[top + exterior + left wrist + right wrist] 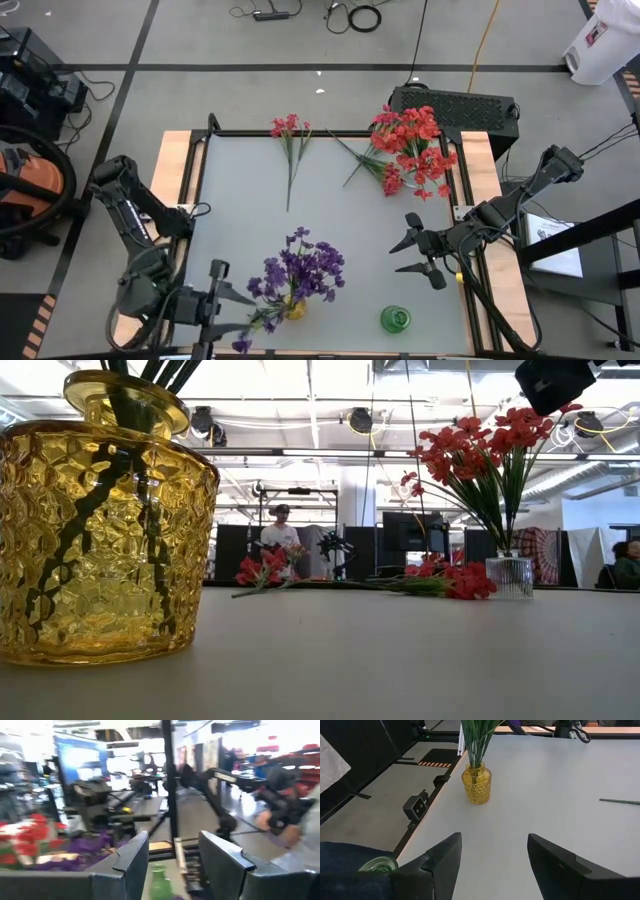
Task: Sort flowers into vase by color
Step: Put the left pink flower into the green transparent vase
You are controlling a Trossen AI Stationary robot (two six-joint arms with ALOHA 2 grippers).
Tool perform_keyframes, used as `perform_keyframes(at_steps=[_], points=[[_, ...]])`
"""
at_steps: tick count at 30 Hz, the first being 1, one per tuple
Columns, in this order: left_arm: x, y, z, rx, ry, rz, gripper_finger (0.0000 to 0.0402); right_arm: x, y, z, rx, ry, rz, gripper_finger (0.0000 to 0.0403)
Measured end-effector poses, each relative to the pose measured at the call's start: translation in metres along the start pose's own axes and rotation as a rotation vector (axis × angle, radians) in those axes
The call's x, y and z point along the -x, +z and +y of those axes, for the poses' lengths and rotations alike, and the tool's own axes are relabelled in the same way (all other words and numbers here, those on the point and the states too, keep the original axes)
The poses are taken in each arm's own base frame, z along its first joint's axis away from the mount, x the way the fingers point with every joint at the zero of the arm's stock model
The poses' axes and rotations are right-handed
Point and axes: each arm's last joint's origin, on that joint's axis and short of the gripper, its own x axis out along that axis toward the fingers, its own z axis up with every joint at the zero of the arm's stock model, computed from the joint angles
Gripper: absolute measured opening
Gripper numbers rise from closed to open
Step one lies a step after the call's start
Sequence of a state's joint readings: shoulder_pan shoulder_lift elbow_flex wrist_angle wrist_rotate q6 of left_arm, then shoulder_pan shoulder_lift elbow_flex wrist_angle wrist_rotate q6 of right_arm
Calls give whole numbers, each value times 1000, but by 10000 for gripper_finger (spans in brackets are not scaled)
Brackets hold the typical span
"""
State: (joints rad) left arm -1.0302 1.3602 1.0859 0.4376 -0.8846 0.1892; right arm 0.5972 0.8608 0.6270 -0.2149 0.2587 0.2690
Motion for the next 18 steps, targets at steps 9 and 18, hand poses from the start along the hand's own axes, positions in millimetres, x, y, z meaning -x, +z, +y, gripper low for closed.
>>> perform_keyframes(at_steps=[9, 18], points=[[-4, 12, 39, -58, 441, 63, 180, -6, -3, 1, 7, -7, 25, 219], [-21, 20, 96, -10, 780, 81, 180, -21, -10, 3, 25, -26, 93, 219]])
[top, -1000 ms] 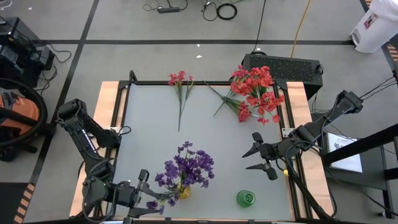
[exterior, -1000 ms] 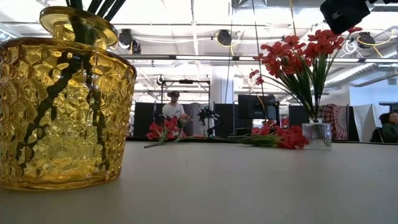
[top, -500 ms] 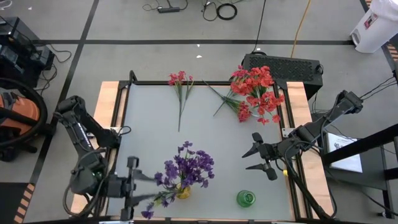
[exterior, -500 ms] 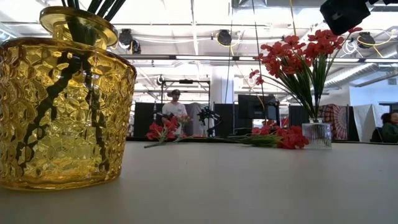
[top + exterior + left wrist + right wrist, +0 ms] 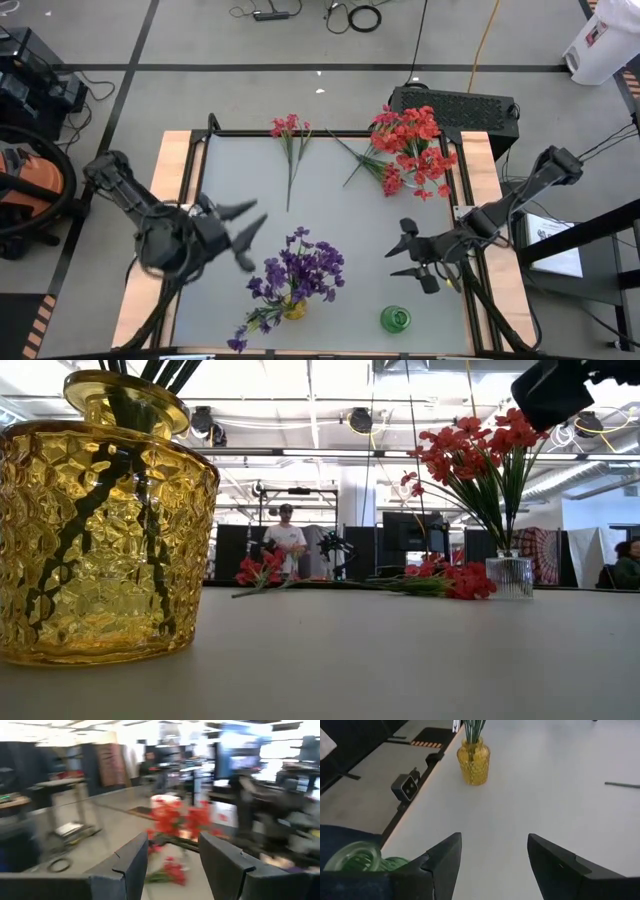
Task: Sort flowers into vase by color
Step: Put the left pink flower into the green transparent vase
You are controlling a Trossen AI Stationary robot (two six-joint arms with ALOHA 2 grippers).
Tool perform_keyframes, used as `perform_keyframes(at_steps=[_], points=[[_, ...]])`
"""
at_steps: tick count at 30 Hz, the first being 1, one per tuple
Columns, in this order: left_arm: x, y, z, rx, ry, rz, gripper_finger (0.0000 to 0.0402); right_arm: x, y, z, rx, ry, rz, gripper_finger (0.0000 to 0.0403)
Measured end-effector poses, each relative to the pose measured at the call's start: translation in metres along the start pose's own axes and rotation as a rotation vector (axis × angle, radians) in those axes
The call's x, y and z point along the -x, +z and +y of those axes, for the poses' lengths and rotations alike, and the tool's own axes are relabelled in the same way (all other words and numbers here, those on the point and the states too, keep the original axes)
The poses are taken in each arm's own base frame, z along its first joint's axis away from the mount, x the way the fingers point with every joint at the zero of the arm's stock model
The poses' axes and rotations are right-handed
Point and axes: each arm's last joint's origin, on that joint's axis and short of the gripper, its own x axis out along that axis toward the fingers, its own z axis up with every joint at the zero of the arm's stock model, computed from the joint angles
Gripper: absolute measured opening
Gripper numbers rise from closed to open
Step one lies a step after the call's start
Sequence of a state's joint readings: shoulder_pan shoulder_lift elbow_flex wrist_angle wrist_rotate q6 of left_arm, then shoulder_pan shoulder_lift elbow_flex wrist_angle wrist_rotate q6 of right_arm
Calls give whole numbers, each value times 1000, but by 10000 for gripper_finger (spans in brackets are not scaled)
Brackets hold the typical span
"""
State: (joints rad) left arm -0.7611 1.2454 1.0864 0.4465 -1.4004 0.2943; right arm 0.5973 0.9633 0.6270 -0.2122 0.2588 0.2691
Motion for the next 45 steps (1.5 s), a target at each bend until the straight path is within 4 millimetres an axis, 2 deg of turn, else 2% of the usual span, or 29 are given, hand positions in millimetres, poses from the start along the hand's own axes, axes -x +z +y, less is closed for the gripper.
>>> perform_keyframes(at_steps=[10, 16, 21, 27, 33, 39, 45], points=[[-47, 6, 39, -31, 237, 13, 180, -12, -5, 2, 13, -12, 46, 219], [-76, -4, 61, 10, 234, 26, 180, -13, -5, 2, 12, -12, 45, 219], [-103, -32, 87, 103, 196, 179, 180, -13, -5, 2, 13, -13, 48, 219], [-124, -64, 116, 204, 317, 389, 180, -10, -4, 1, 13, -11, 41, 219], [-153, -90, 128, 254, 364, 526, 180, -5, -2, 1, 14, -7, 24, 219], [-188, -127, 142, 304, 400, 699, 180, -4, -3, 1, 13, -6, 30, 219], [-212, -161, 158, 380, 405, 865, 180, -3, -5, 6, 26, 15, 37, 219]])
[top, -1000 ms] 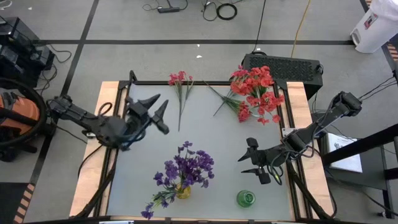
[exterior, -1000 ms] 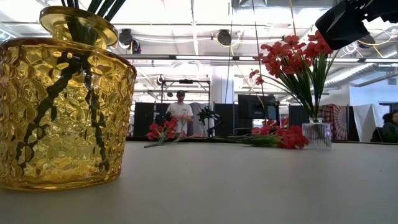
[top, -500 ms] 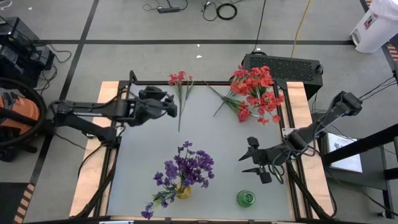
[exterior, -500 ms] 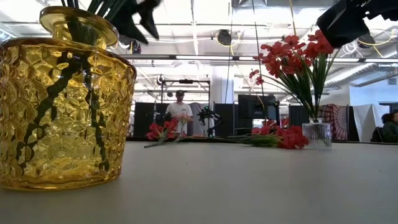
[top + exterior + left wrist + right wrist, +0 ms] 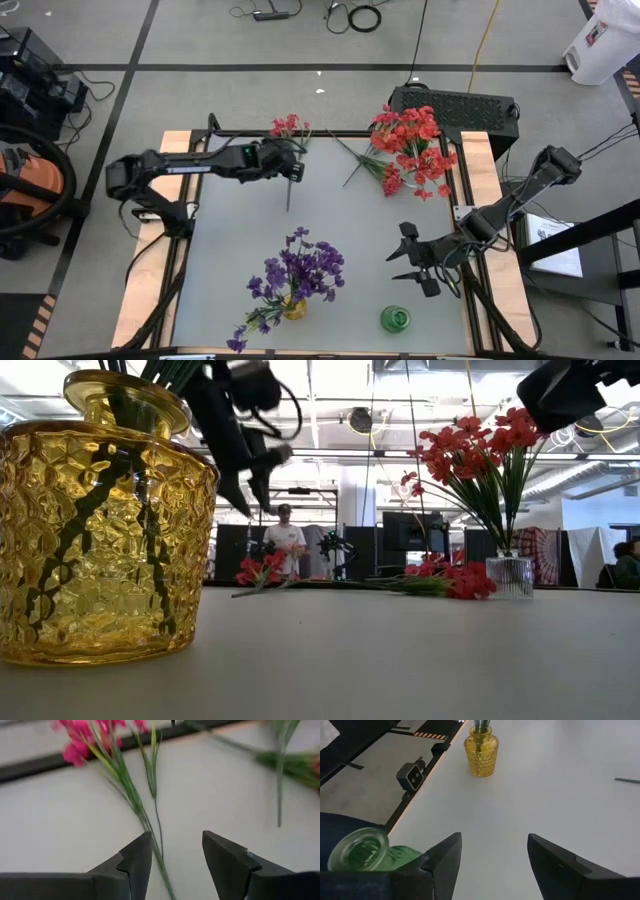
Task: Sort flowers into vase by color
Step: Put the left pink flower into the green transparent vase
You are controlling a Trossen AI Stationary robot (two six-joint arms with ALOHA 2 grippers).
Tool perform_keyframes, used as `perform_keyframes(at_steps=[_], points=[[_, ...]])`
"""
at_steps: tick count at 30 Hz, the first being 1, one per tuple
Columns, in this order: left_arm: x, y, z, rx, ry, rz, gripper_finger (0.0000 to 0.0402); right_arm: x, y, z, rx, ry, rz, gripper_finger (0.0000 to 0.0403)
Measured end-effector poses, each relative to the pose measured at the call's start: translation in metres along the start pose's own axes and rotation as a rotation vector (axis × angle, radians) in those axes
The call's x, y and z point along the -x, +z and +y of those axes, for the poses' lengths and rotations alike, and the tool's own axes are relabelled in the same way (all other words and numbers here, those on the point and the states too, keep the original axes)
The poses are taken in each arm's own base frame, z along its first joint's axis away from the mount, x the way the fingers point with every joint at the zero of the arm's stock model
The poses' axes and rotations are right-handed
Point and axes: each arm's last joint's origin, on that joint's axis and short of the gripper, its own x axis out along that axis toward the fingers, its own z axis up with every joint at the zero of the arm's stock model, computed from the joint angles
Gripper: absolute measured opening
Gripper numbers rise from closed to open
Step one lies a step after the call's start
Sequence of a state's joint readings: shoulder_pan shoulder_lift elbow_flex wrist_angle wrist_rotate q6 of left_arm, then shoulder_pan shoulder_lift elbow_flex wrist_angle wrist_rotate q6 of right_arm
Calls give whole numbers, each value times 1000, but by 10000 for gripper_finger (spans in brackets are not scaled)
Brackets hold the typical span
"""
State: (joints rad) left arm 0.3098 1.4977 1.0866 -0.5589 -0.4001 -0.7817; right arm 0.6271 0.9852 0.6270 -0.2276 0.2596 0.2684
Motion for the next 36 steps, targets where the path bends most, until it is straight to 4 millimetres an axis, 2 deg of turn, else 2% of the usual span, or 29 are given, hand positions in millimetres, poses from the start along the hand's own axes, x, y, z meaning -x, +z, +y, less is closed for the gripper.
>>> perform_keyframes(at_steps=[8, 15, 21, 36], points=[[-46, -3, 10, 77, 39, 167, 180, 2, -2, 6, 19, 26, 3, 219], [-75, -6, 11, 96, 59, 179, 180, 2, -2, 9, 42, 38, 3, 219], [-92, -2, 8, 120, 24, 124, 180, 2, -3, 10, 45, 42, 3, 219], [-118, -3, 26, 133, 160, 109, 180, 2, -2, 9, 51, 42, 1, 219]])
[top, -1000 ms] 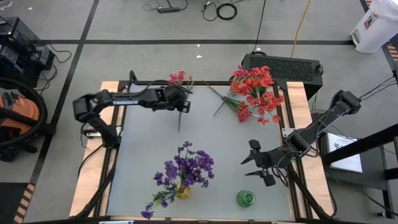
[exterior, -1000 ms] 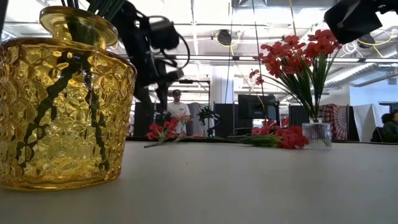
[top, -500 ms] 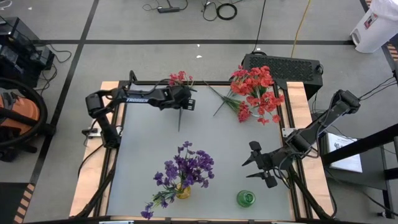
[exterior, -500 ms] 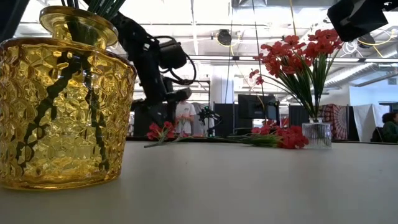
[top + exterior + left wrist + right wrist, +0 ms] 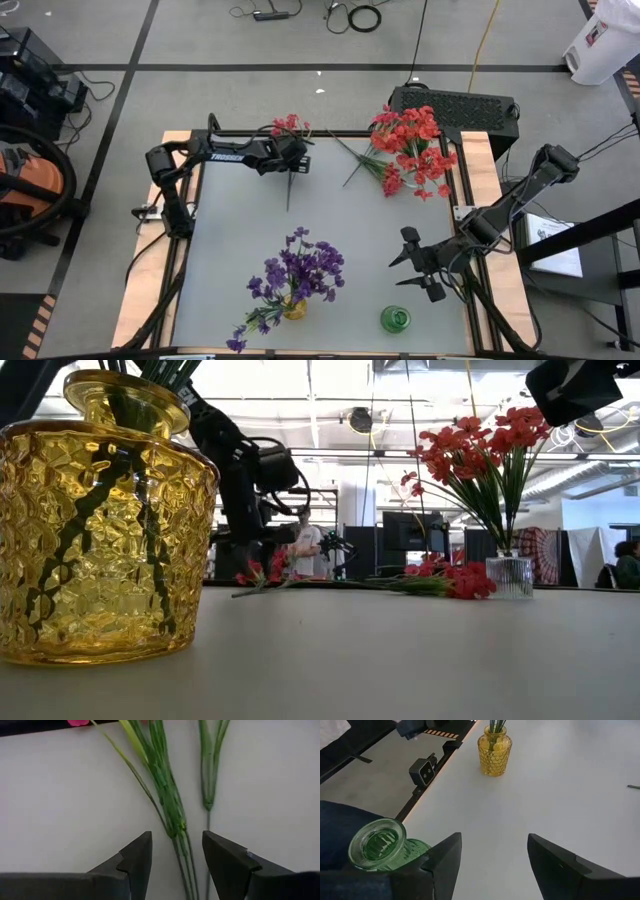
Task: Sort flowers into vase by color
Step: Put the left pink flower into the green transparent vase
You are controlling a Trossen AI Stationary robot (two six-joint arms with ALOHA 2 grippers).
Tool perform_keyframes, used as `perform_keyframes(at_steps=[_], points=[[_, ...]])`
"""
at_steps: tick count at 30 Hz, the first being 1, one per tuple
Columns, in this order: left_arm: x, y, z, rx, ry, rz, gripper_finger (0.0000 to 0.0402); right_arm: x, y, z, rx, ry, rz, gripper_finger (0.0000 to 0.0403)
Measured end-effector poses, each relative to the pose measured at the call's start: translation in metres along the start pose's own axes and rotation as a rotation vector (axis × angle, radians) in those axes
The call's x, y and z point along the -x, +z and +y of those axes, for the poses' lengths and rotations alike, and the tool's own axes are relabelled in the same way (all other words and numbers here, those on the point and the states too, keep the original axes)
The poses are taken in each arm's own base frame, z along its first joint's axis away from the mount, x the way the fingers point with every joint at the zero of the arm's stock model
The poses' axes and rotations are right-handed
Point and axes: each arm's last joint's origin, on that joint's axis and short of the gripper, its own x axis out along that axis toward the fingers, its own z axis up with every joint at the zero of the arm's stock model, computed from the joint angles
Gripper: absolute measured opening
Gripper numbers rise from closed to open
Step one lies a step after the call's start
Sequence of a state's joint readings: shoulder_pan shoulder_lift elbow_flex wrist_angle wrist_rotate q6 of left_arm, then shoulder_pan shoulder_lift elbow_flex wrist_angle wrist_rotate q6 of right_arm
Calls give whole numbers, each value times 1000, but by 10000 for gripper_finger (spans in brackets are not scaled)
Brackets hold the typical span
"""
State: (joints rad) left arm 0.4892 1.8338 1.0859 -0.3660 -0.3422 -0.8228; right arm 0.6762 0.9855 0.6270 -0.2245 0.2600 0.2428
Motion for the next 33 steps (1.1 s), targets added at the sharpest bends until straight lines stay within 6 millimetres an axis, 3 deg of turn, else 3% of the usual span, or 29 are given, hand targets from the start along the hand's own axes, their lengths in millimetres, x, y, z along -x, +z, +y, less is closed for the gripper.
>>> perform_keyframes(at_steps=[12, 29, 33], points=[[-4, 3, -2, 20, -24, -31, 180, 0, 0, 0, 0, -1, 2, 219], [-23, -12, -6, -38, 19, 9, 180, 0, -1, 0, -6, -1, 6, 219], [-23, -12, -6, -47, 18, 10, 160, 0, -1, 0, -5, -2, 6, 219]])
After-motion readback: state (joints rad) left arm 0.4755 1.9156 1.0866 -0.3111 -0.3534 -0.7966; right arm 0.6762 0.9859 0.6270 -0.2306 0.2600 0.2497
